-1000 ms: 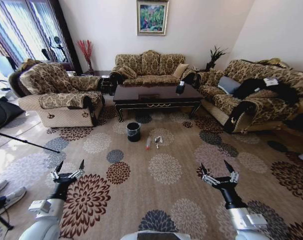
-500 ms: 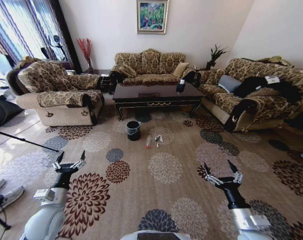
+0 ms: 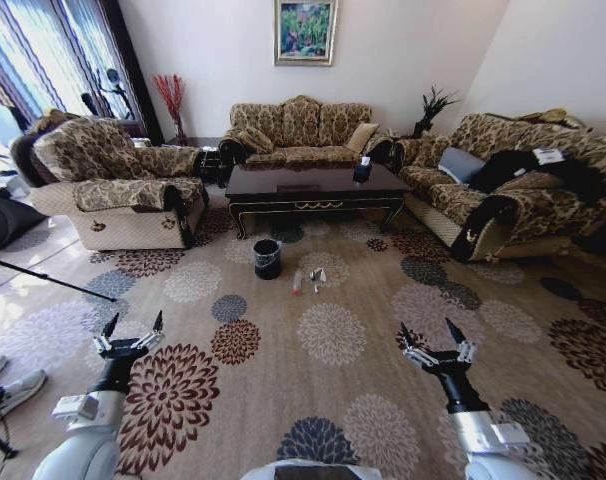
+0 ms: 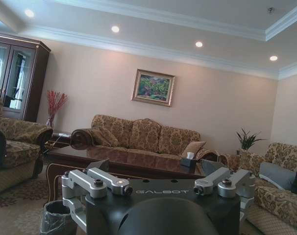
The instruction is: Move to the front of the table and pick up the trash from the floor, then place it into the trash bin.
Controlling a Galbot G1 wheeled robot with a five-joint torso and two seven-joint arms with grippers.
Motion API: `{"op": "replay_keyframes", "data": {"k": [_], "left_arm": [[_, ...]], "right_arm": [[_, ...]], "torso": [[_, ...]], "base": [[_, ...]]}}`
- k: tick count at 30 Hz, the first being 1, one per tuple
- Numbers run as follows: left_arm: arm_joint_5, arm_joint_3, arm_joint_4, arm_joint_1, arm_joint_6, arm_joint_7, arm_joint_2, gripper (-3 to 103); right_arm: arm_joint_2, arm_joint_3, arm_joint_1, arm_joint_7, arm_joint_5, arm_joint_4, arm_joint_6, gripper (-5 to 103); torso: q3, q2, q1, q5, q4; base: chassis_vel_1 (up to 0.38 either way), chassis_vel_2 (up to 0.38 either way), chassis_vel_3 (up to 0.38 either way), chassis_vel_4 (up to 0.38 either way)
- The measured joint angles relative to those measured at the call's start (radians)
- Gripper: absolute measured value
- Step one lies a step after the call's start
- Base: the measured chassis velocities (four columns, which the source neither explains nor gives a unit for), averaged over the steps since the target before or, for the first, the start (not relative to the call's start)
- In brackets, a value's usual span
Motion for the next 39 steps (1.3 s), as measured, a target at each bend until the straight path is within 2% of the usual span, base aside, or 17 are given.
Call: {"op": "replay_keyframes", "data": {"k": [8,20,29,39], "left_arm": [[0.015,0.011,-0.009,-0.004,0.001,-0.002,-0.025,100],[-0.012,0.003,0.017,0.013,-0.017,-0.005,-0.035,100],[-0.009,0.022,-0.054,0.019,0.002,-0.02,-0.046,100],[-0.001,0.036,-0.063,0.035,0.001,-0.017,-0.055,100]], "right_arm": [[0.002,-0.014,0.009,0.001,0.001,0.0,-0.001,100],[0.02,-0.009,0.008,0.0,-0.01,-0.013,0.006,100],[0.018,-0.017,0.025,0.008,-0.006,-0.04,0.015,100],[0.008,-0.016,0.02,0.007,0.006,-0.032,0.015,100]], "torso": [[-0.019,-0.032,-0.014,0.0,0.0002],[-0.049,-0.088,-0.038,0.0,0.0003],[-0.076,-0.133,-0.057,0.0001,0.0002],[-0.1,-0.174,-0.074,0.0,0.0001]], "base": [[0.0,0.0,0.0,0.0],[0.0,0.0,0.0,0.0],[0.0,0.0,0.0,0.0],[0.0,0.0,0.0,0.0]]}}
